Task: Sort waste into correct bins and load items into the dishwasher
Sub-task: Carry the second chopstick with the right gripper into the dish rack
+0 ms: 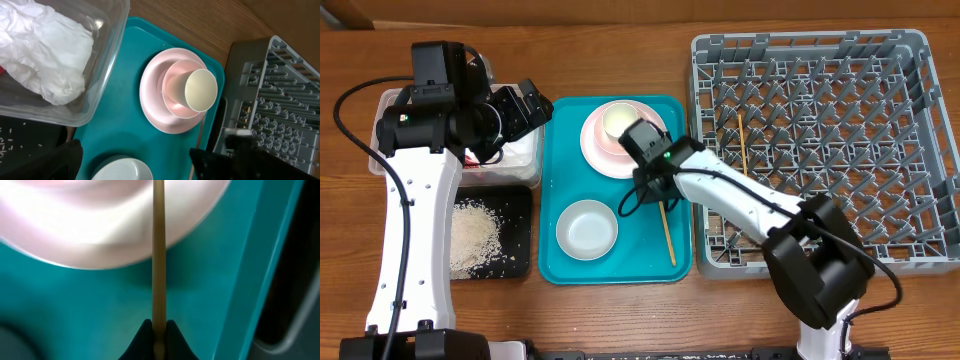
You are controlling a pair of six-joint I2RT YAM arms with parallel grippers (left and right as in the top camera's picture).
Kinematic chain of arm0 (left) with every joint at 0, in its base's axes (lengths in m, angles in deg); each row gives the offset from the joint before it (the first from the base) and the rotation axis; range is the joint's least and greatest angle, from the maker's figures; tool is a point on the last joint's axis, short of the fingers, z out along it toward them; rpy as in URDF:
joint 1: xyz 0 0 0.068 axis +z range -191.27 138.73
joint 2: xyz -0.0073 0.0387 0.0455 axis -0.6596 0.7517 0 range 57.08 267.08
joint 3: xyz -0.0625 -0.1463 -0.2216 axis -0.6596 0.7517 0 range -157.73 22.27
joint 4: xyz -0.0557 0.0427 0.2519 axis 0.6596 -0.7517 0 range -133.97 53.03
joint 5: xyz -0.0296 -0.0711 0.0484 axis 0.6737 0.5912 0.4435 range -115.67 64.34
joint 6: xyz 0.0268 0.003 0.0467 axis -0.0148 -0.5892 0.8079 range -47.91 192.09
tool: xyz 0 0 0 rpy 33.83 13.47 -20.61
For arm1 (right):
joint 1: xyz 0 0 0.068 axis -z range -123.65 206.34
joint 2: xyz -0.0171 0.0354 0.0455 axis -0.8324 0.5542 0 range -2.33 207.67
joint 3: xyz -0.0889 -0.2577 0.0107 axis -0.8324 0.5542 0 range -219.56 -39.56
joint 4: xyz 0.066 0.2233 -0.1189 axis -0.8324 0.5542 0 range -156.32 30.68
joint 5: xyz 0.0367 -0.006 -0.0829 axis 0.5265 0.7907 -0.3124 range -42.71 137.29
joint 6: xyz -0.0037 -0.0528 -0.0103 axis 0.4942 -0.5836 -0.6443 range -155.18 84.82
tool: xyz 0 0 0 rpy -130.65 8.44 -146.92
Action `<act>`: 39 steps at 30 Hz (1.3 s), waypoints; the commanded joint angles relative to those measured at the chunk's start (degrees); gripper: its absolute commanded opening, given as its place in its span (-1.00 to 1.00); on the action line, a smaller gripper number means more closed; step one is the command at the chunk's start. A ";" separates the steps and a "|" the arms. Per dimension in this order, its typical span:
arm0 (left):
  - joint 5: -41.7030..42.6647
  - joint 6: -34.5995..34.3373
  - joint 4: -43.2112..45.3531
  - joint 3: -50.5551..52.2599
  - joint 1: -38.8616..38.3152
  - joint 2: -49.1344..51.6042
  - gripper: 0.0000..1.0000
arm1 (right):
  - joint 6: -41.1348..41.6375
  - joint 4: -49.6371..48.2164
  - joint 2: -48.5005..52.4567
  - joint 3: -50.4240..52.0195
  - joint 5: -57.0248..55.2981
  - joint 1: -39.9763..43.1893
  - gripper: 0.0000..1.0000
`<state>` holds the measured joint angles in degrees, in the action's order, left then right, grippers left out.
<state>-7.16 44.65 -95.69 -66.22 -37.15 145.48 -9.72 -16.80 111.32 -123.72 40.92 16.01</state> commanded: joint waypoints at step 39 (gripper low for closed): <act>0.81 0.44 0.07 -1.49 0.09 -0.39 1.00 | -12.46 6.51 -10.32 1.36 0.68 26.05 -0.76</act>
<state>-7.16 44.65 -95.69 -66.22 -37.15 145.48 -21.92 -10.14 101.29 -123.56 41.12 42.26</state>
